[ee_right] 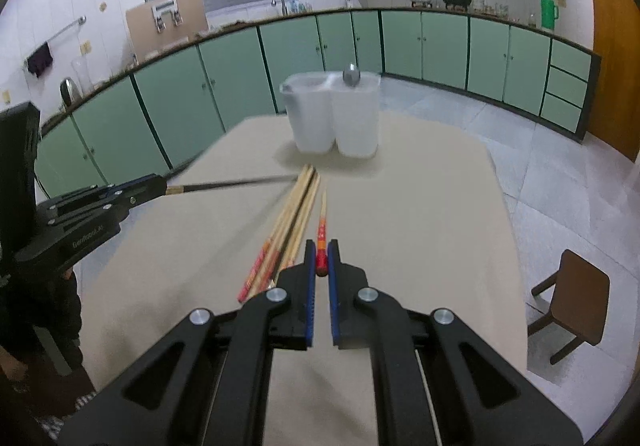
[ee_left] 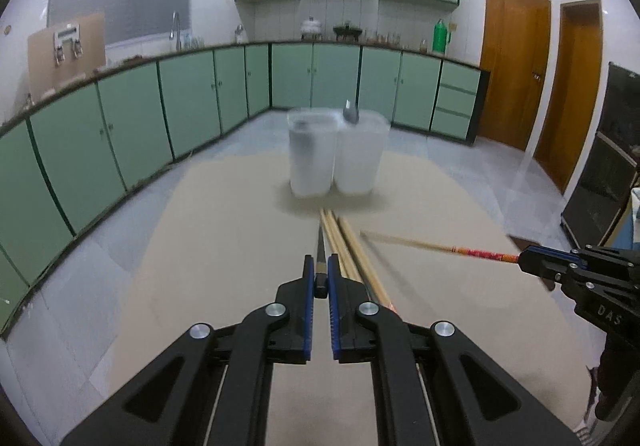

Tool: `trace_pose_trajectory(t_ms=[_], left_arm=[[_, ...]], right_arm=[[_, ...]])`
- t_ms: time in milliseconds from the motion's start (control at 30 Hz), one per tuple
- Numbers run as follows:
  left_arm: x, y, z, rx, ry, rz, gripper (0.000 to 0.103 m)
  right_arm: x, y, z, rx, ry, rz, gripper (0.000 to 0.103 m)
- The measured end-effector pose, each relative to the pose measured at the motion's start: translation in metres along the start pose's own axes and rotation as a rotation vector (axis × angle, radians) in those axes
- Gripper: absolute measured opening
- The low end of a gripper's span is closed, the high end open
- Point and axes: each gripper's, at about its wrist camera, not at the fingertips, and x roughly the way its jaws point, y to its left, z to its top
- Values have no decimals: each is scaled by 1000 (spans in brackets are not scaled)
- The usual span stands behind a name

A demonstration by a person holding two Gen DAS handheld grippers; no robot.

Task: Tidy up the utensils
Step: 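Carry both chopsticks upright into the white holder and open both tools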

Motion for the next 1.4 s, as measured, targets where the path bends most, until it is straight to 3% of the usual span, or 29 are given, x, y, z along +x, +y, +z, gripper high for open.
trace_pose_trajectory(t_ms=[267,667,1033,1200,1400], left_arm=[[-20,0,46,17,-85,-47,7],[-19,4,96,31,-135,-94,6],[-32,4,180,49,-315,-101,6],[-21,2,221,42,-391,-95,6],[25,-3,248,41,-430,-47,6]], right_arm=[[-27,-4,57,-10,-84,30,5],[-31,-15,136,-50,-112,62,5],[-44,-25,229,-69,-241,55,5],[-35,-29,264,-74,-287,24,5],[3,-38,288,-93,-296,-34,5]])
